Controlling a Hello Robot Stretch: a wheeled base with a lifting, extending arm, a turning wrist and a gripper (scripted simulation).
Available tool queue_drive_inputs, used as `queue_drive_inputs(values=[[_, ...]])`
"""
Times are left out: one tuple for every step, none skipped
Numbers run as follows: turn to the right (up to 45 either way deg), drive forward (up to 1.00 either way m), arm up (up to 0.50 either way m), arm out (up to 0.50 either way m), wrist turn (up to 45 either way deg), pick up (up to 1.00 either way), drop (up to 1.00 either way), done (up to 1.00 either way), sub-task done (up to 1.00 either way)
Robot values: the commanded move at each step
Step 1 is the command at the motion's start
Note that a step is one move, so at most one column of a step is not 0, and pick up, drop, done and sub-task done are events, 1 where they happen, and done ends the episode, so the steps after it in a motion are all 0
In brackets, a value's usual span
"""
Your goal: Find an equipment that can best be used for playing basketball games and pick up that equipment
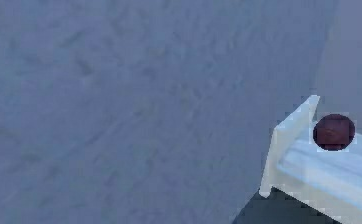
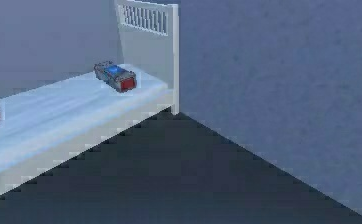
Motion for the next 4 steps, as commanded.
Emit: queue_drive_inputs(values=[[-45.0,0.0,0.0,0.0,0.0,0.0,0.0,0.0,0.0],[-18.0,0.0,0.0,0.0,0.0,0.0,0.0,0.0,0.0],[0.0,0.0,0.18,0.0,0.0,0.0,0.0,0.0,0.0],[0.0,0.0,0.0,0.42,0.0,0.0,0.0,0.0,0.0]])
